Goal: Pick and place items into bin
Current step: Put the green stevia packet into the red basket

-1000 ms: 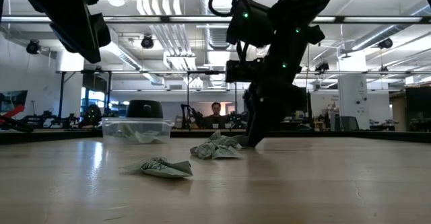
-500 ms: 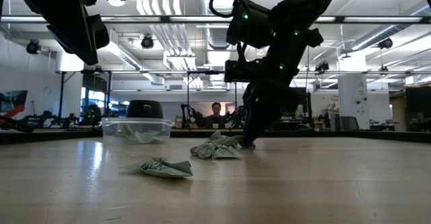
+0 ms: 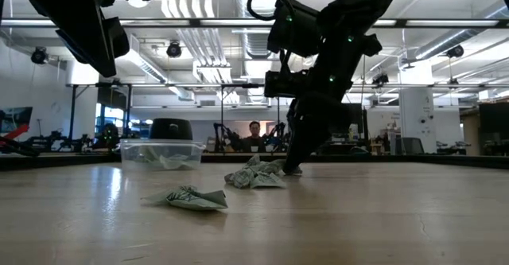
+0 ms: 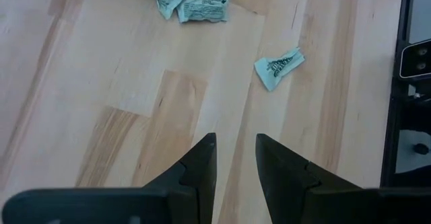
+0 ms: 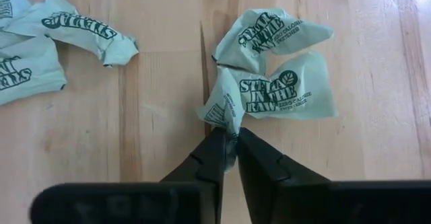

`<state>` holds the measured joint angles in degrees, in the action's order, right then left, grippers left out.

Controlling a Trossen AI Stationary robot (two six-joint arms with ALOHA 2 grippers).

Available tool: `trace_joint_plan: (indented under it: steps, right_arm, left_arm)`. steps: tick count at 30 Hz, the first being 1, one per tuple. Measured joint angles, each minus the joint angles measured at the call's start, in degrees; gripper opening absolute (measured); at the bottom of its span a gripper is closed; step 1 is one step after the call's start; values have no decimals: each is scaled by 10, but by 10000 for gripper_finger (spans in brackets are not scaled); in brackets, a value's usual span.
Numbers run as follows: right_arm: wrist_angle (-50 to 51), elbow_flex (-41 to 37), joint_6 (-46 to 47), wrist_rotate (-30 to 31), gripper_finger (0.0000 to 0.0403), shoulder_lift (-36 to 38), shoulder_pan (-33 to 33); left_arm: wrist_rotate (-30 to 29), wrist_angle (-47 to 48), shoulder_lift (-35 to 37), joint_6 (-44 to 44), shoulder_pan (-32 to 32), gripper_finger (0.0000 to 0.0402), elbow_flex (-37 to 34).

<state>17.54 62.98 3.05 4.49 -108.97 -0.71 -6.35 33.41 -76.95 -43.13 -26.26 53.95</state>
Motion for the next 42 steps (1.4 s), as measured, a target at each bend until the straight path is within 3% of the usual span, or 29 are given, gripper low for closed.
trace_joint_plan:
  steps: [7,14,21,29,37,42]
  right_arm:
    - [11,4,26,-5,13,5,-2]
    - [81,28,31,-50,13,22,-2]
    - [175,44,29,-138,13,67,-2]
    - [284,37,81,-270,12,168,-16]
    - [300,16,189,-273,12,292,-107]
    - [295,0,285,-237,12,350,-188]
  left_arm:
    - [0,0,0,0,0,86,0]
    - [-15,0,0,1,0,86,-7]
    - [-36,0,0,20,0,86,-8]
    - [-105,0,0,49,0,86,-8]
    - [-185,-2,0,81,4,86,-8]
    - [-229,-2,0,81,11,86,-8]
